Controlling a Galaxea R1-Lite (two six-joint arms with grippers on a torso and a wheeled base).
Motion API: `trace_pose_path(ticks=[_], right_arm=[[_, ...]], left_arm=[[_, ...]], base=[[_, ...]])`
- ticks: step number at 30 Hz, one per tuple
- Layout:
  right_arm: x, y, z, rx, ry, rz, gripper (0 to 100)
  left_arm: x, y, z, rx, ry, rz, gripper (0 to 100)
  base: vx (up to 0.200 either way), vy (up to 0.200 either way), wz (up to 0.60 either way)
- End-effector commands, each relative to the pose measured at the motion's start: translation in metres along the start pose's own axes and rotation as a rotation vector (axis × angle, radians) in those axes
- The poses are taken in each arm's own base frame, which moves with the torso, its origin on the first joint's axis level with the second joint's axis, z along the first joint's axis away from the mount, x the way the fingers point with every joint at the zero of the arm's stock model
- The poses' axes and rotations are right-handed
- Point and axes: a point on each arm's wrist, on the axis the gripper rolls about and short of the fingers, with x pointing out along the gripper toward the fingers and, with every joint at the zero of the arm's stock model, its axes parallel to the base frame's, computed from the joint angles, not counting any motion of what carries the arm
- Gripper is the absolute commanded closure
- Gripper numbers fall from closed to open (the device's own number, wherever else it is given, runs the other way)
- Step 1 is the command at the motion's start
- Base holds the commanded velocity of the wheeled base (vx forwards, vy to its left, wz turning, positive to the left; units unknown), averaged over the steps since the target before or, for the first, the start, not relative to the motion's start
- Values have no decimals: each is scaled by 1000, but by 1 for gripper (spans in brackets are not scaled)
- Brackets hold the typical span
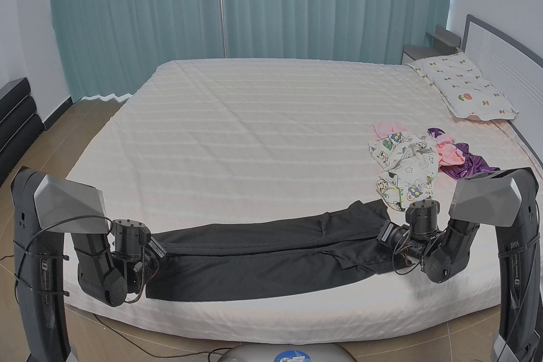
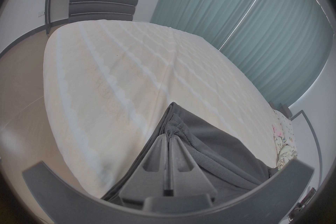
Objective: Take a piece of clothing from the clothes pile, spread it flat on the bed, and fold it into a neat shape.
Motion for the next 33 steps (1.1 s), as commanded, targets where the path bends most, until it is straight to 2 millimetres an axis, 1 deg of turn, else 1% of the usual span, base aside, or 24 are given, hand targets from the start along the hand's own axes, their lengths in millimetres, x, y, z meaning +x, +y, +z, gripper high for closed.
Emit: trace_pose_path(ticks=[1,2,3,8,10,13,14,15,17,19,21,22,23,24,26,27,29,33], right_arm=[[-1,-1,-3,-11,10,-4,100],[0,-2,-3,-11,11,-5,100],[1,-1,-3,-11,11,-3,0],[-3,1,0,-9,2,3,0],[-14,6,12,-3,-30,20,0],[-33,13,30,12,-59,58,0],[-33,13,30,12,-59,58,0],[-44,15,41,23,-62,99,0],[-47,12,48,30,-59,125,0],[-46,10,50,34,-54,134,0],[-35,5,51,39,2,160,0],[-32,5,52,40,18,164,0],[-28,7,53,41,42,166,0],[-27,7,53,41,44,165,0],[-22,13,53,35,92,166,0],[-17,18,49,29,116,163,0],[-10,21,43,22,135,163,0],[-2,29,42,9,144,176,0]], left_arm=[[-1,4,-6,19,32,10,100],[-1,5,-8,26,41,16,100],[-1,6,-9,32,45,19,0],[-2,5,-8,33,46,17,0],[-6,8,-8,33,51,24,0],[-16,6,-1,18,42,0,0],[-16,6,-1,18,42,0,0],[-23,5,6,-11,68,-44,0],[-28,6,14,-65,101,-91,0],[-30,5,19,-98,112,-118,0],[-35,4,31,-174,135,-177,0],[-36,3,32,-185,143,-188,0],[-36,3,33,-196,154,-198,0],[-36,3,33,-196,155,-199,0],[-33,4,34,-211,170,-208,0],[-32,5,33,-214,179,-212,0],[-32,4,31,-212,187,-212,0],[-31,4,30,-212,190,-214,0]], base=[[0,0,0],[0,0,0],[0,0,0],[0,0,0],[0,0,0],[0,0,0],[0,0,0],[0,0,0],[0,0,0],[0,0,0],[0,0,0],[0,0,0],[0,0,0],[0,0,0],[0,0,0],[0,0,0],[0,0,0],[0,0,0]])
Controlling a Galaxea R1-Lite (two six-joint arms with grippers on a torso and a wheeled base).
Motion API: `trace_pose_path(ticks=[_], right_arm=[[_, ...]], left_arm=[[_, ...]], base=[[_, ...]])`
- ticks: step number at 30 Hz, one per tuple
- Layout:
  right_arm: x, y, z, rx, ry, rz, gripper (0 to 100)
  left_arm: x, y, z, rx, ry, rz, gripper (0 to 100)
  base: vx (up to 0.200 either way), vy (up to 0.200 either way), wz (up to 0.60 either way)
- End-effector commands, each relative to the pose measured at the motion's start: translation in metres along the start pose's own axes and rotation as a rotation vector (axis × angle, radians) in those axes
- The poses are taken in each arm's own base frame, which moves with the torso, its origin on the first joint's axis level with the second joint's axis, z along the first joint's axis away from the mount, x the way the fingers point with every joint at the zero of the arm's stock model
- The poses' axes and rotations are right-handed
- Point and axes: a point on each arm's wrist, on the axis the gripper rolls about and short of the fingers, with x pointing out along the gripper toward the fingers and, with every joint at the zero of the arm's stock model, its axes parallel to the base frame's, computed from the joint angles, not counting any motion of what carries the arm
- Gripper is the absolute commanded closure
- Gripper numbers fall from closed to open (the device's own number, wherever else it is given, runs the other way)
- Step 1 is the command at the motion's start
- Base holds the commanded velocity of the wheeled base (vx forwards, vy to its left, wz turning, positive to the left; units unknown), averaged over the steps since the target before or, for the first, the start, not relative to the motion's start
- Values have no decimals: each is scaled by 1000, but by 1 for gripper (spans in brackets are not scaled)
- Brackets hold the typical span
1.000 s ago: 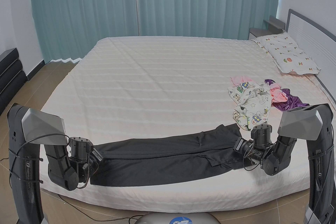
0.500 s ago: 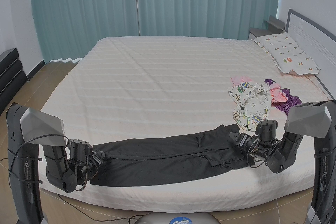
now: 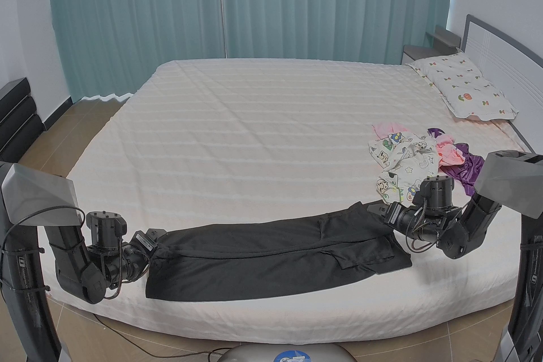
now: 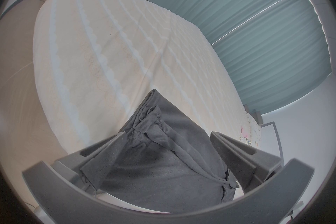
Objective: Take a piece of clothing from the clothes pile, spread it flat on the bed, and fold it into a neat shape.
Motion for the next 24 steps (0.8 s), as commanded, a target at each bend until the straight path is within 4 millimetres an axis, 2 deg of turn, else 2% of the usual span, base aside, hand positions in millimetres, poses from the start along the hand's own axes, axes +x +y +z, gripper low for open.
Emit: trace_pose_path(ticks=[1,2,3,7,11,15,18,24], right_arm=[[14,6,-3,-15,18,18,0],[14,6,-3,-15,18,18,0],[28,6,-5,-27,54,-3,0],[47,2,-2,-85,55,-13,0],[61,-3,3,-167,42,-20,0],[74,-2,4,-176,84,-43,0],[83,-2,7,-176,70,-42,0],[83,-3,6,-174,82,-47,0]], left_arm=[[0,-1,2,-6,-1,-9,0],[0,-1,2,-6,-1,-9,0],[2,1,1,-8,2,-2,0],[2,1,0,-7,3,1,0],[3,1,-1,-3,6,1,0],[4,2,-3,0,9,7,0],[4,1,-3,1,6,6,0],[4,1,-3,1,6,5,0]], base=[[0,0,0],[0,0,0],[0,0,0],[0,0,0],[0,0,0],[0,0,0],[0,0,0],[0,0,0]])
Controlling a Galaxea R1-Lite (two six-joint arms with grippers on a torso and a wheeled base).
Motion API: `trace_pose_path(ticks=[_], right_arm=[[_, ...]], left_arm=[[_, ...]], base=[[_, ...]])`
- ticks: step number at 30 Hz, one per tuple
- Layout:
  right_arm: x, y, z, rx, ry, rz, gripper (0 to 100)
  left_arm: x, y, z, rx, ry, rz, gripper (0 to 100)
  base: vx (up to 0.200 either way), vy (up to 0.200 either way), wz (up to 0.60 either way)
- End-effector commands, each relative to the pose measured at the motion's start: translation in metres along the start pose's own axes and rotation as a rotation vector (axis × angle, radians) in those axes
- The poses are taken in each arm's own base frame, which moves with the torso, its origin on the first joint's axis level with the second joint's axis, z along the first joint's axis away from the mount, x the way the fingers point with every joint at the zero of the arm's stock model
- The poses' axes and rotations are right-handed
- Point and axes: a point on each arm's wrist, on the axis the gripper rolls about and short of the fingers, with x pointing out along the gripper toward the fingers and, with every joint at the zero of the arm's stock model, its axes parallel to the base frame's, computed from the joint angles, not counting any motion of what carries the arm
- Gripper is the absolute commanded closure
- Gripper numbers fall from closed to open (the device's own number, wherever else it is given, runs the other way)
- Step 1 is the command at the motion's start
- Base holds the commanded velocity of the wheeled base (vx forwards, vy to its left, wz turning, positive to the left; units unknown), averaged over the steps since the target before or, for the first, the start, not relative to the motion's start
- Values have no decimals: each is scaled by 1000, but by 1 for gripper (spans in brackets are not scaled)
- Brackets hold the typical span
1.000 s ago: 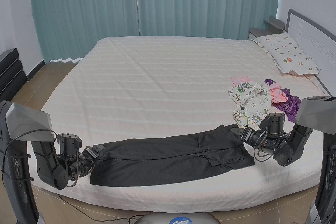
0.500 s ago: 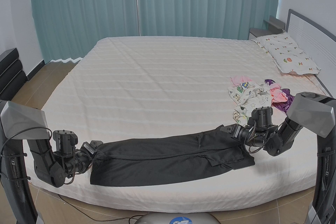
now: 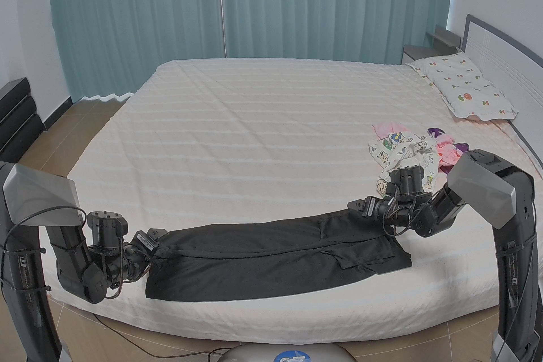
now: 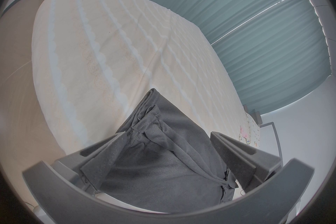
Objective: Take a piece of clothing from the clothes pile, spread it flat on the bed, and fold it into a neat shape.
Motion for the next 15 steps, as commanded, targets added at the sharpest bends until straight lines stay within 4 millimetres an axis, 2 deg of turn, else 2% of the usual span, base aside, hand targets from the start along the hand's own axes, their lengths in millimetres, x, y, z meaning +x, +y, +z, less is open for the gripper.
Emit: trace_pose_path(ticks=[1,2,3,13,15], right_arm=[[7,-5,-10,2,29,-11,0],[7,-5,-11,3,32,-13,0],[8,-6,-11,4,32,-14,100],[1,-18,-10,24,36,-45,100],[-6,-21,-6,32,33,-54,100]], left_arm=[[1,1,-1,0,2,3,0],[1,1,-1,0,2,3,0],[1,1,-1,0,3,4,0],[1,1,-1,0,1,4,0],[1,1,-1,0,1,4,0]], base=[[0,0,0],[0,0,0],[0,0,0],[0,0,0],[0,0,0]])
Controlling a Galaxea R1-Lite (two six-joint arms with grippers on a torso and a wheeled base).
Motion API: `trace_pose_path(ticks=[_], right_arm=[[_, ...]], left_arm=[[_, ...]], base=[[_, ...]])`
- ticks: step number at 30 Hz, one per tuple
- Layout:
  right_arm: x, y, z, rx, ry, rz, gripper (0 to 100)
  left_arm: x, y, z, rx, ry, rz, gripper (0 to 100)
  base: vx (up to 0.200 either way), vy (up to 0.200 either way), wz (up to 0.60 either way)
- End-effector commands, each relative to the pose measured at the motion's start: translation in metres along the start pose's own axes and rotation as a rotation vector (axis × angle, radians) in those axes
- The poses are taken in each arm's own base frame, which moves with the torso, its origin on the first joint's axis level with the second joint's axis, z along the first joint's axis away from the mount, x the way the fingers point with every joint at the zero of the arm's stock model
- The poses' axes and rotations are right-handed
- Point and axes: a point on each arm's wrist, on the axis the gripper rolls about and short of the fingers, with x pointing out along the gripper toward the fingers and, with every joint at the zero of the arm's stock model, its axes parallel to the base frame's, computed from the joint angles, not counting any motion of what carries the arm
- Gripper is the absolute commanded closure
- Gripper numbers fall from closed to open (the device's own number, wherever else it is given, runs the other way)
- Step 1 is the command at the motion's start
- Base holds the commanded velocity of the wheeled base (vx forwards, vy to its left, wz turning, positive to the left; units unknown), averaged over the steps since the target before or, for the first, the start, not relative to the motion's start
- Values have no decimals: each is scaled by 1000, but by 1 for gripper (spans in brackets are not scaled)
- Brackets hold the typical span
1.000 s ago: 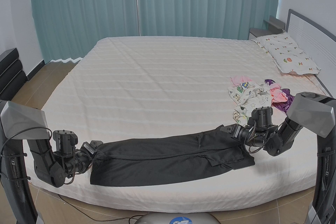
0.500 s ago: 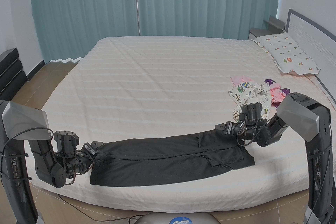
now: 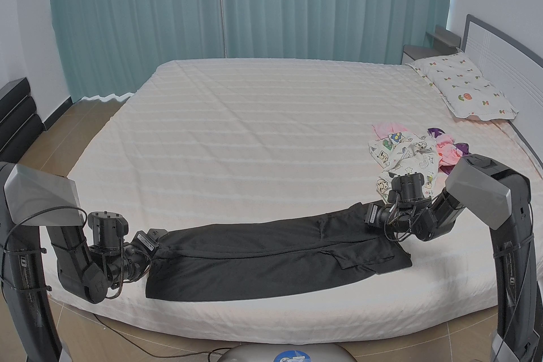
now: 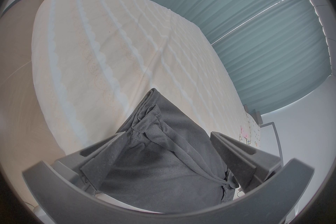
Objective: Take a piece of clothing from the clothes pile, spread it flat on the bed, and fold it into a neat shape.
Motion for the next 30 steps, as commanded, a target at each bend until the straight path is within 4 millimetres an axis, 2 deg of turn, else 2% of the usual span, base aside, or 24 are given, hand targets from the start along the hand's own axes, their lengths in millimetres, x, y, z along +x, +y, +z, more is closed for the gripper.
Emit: trace_pose_path(ticks=[1,9,20,21,25,26,30], right_arm=[[-11,-4,3,10,-1,-11,100],[-29,-10,7,29,-3,-27,100],[-29,-14,-2,35,29,-44,100],[-29,-14,-2,35,29,-44,0],[-32,-14,-3,35,27,-41,0],[-41,-10,5,41,4,-39,0],[-59,-4,8,109,-25,-74,0]], left_arm=[[0,0,0,0,1,1,0],[0,0,0,0,1,1,0],[0,0,1,-1,-2,-1,0],[0,0,1,-1,-2,-1,0],[0,0,1,-2,-3,0,0],[0,0,1,-2,-4,1,0],[1,0,4,6,-25,5,0]], base=[[0,0,0],[0,0,0],[0,0,0],[0,0,0],[0,0,0],[0,0,0],[0,0,0]])
